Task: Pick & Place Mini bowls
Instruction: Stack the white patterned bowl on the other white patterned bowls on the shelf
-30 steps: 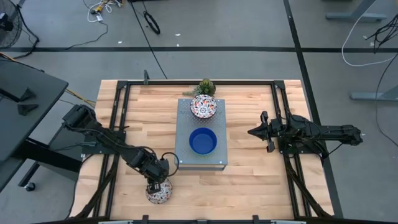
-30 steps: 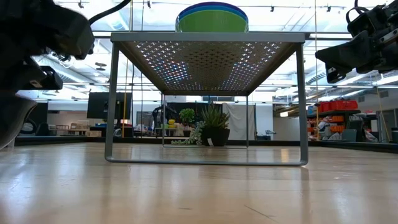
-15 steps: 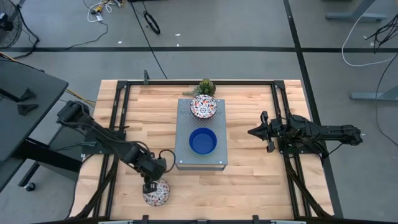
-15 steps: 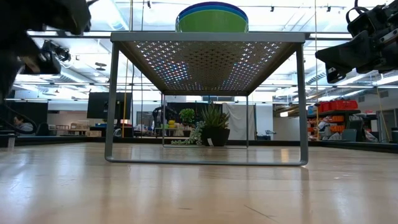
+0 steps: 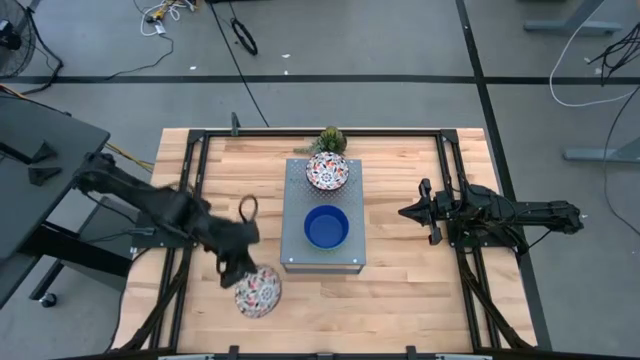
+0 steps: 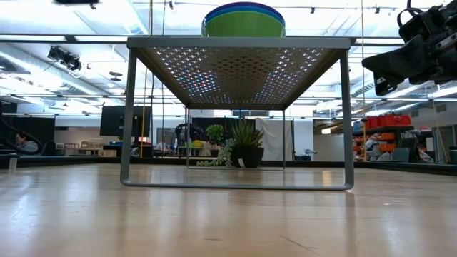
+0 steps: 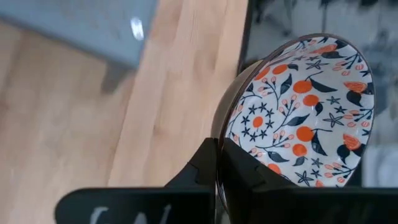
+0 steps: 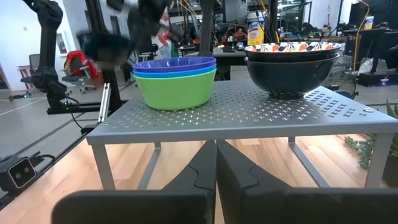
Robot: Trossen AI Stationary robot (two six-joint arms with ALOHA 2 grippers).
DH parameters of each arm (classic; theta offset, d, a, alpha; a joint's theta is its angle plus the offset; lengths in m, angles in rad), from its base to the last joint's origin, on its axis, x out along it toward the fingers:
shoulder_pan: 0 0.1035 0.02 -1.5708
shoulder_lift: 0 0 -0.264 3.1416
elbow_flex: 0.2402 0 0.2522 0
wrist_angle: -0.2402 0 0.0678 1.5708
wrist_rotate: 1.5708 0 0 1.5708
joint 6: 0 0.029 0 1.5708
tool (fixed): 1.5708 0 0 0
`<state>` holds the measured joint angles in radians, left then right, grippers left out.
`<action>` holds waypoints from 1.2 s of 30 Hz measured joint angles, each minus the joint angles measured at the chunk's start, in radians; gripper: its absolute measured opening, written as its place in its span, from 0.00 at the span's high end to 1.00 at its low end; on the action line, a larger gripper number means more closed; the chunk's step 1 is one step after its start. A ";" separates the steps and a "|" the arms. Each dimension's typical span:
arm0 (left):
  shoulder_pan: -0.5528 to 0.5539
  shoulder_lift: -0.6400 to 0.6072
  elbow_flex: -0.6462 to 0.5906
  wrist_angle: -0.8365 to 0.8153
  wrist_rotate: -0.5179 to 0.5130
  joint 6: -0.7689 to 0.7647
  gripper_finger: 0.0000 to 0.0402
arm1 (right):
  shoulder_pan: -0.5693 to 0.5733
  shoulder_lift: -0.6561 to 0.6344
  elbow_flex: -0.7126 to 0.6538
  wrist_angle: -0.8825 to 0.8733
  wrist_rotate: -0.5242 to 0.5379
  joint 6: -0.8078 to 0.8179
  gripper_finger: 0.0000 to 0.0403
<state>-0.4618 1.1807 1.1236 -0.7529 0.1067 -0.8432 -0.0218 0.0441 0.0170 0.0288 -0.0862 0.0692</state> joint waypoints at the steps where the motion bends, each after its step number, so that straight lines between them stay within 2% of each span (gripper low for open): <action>1: 0.019 -0.005 0.031 -0.017 -0.003 -0.006 0.98 | 0.000 0.000 0.000 0.000 0.000 0.000 0.97; 8: 0.189 -0.010 0.221 -0.092 -0.010 0.048 0.98 | 0.000 0.000 0.000 0.000 0.000 0.000 0.97; 14: 0.380 -0.010 0.279 -0.088 0.014 0.182 0.98 | 0.000 0.000 0.000 0.000 0.000 0.000 0.97; 19: 0.557 -0.008 0.297 -0.038 0.117 0.300 0.98 | 0.000 0.000 0.000 0.000 0.000 0.000 0.97; 26: 0.766 0.037 0.298 0.080 0.343 0.399 0.98 | 0.000 0.000 0.000 0.000 0.000 0.000 0.97; 30: 0.833 0.084 0.298 0.181 0.452 0.410 0.98 | 0.000 0.000 0.000 0.000 0.000 0.000 0.97; 36: 0.888 0.156 0.298 0.266 0.543 0.387 0.98 | 0.000 0.000 0.000 0.000 0.000 0.000 0.97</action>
<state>0.4261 1.3365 1.4212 -0.4871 0.6498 -0.4563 -0.0217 0.0444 0.0170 0.0292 -0.0864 0.0690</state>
